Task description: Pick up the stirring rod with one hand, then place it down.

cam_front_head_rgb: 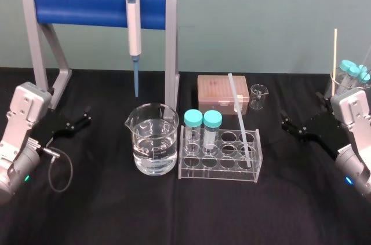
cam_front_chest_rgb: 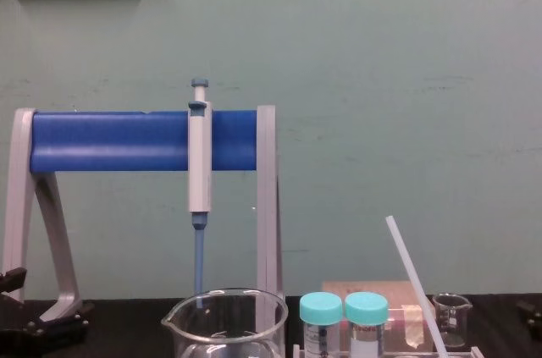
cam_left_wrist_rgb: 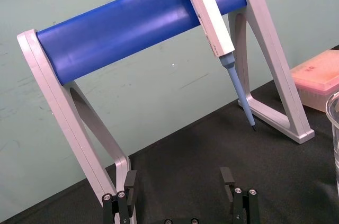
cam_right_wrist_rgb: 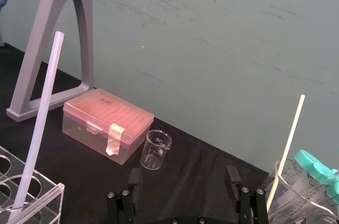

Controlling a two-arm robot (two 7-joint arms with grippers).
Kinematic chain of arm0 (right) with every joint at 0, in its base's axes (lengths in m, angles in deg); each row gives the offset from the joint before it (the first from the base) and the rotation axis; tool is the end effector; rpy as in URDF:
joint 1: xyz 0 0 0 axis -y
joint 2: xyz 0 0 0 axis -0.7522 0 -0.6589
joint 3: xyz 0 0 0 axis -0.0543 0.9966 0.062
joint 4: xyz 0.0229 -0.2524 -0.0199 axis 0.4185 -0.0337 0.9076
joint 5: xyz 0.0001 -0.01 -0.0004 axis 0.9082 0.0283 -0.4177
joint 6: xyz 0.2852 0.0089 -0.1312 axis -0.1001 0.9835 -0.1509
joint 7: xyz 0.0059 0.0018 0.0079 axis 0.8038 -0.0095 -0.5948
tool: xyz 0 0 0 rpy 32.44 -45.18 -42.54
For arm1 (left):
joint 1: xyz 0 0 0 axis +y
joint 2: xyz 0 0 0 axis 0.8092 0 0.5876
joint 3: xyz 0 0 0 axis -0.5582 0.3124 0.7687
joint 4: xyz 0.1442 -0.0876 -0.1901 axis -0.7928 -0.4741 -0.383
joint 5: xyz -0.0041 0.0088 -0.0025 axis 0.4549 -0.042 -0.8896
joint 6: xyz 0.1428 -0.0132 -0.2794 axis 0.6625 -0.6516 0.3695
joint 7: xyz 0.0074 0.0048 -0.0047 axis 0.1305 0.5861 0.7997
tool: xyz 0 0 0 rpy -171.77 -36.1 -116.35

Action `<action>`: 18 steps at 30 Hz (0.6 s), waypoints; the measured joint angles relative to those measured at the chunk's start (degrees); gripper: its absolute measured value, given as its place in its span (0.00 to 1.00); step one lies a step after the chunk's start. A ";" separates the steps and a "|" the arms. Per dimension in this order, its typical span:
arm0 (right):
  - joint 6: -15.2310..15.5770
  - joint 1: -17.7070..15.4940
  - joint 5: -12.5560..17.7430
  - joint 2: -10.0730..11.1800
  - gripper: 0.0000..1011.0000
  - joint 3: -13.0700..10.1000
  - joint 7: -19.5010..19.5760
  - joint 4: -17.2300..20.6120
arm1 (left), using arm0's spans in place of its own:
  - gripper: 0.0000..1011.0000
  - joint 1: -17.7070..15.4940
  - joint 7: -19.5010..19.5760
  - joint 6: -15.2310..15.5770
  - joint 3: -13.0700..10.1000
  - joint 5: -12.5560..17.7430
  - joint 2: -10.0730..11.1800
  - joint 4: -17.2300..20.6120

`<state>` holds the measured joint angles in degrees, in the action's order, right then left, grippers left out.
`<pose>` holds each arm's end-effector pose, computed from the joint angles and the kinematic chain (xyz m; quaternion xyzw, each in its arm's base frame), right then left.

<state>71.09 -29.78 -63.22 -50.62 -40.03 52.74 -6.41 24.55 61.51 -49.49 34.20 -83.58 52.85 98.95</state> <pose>0.3572 -0.0609 -0.2743 -0.1415 -0.1325 -0.5799 0.7913 0.3572 0.0608 -0.2742 0.1414 -0.1326 0.5800 0.7913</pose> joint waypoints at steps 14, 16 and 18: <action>0.00 0.00 0.00 0.00 0.99 0.00 0.00 0.00 | 0.99 0.00 0.00 0.00 0.00 0.00 0.00 0.00; 0.00 0.00 0.00 0.00 0.99 0.00 0.00 0.00 | 0.99 0.00 0.00 0.00 0.00 0.00 0.00 0.00; 0.00 0.00 0.00 0.00 0.99 0.00 0.00 0.00 | 0.99 0.00 0.00 0.00 0.00 0.00 0.00 0.00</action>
<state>71.09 -29.78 -63.21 -50.63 -40.03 52.74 -6.41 24.55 61.51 -49.49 34.20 -83.58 52.85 98.95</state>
